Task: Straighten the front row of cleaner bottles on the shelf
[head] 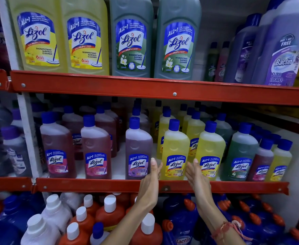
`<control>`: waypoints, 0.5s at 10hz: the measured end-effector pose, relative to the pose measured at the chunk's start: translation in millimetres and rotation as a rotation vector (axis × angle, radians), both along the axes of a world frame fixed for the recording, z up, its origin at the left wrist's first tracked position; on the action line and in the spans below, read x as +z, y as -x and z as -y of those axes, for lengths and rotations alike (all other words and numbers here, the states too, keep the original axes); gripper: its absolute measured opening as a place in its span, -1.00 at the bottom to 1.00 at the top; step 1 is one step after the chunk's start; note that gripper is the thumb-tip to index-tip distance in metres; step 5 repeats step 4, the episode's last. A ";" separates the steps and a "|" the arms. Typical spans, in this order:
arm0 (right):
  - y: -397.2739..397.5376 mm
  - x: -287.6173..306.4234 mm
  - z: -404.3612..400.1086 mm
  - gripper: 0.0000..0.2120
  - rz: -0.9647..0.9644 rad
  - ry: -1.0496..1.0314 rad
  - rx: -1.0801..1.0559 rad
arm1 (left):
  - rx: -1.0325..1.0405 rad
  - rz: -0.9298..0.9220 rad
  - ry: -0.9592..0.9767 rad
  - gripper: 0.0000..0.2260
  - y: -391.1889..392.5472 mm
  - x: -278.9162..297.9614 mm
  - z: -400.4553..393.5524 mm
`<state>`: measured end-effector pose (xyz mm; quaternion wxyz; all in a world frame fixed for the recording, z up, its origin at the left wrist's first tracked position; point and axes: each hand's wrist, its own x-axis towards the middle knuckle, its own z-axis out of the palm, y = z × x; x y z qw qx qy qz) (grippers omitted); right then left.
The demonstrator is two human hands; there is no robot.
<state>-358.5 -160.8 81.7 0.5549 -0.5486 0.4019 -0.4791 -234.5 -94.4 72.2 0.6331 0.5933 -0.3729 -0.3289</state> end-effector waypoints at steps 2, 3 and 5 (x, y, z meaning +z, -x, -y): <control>2.2 2.8 2.5 -0.38 -0.001 -0.013 0.026 | 0.013 0.072 -0.029 -0.18 0.7 0.2 -2.9; 4.2 -1.1 6.0 -0.40 -0.011 -0.021 0.036 | 0.000 0.067 -0.031 -0.15 3.0 2.7 -4.9; 6.0 4.7 6.2 -0.54 -0.070 0.055 -0.073 | 0.021 0.137 -0.002 -0.38 -3.2 8.7 -10.6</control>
